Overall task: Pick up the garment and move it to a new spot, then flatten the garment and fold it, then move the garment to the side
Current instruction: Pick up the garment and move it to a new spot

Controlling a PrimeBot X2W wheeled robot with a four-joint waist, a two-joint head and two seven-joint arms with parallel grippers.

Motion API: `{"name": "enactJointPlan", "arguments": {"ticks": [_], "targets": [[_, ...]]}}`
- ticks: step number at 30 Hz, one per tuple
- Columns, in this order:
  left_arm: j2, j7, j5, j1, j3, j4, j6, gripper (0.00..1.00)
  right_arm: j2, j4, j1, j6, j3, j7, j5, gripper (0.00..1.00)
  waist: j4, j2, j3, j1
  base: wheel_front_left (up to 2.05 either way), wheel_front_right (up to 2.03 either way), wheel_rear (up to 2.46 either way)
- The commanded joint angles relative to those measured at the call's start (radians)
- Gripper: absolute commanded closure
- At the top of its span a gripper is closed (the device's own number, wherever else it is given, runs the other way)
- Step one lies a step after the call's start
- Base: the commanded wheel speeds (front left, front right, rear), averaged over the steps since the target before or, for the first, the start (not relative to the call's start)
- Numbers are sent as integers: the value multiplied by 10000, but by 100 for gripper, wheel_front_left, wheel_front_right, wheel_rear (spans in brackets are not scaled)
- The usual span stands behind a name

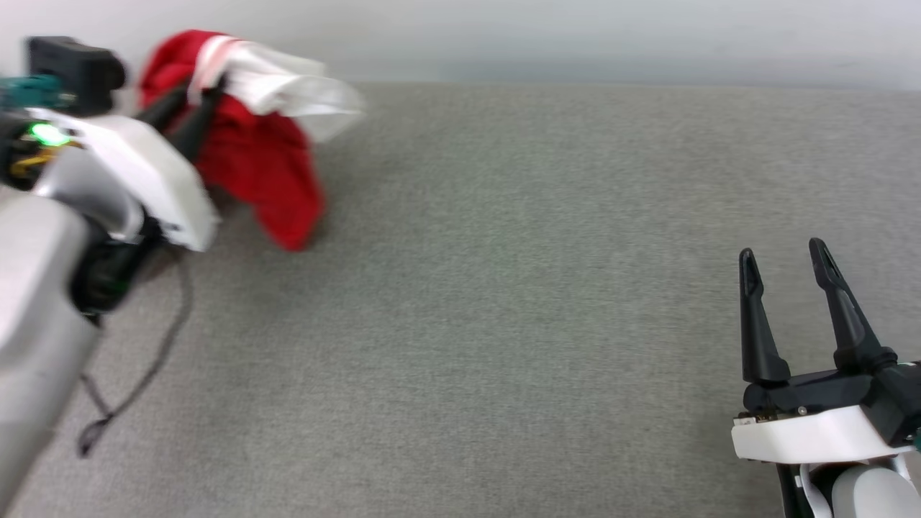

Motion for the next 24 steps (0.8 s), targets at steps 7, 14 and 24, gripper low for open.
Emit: {"name": "enactJointPlan", "arguments": {"ticks": [7,14,24], "targets": [[-1265,-213,170,311,-322,-1133,951,100,11,41,50,-3,-113,-21,205,0,-746,0,-378,1,0,0,0],[-2645,-654,766,946,-1315,-1415,1549,100,8,120,58,-3,-336,-21,366,0,-1448,0,-480,1,0,0,0],[-4614,-627,1272,3107,-3903,-453,1300,100,11,348,181,-3,-594,-21,497,0,-1882,0,-805,1,0,0,0]]}}
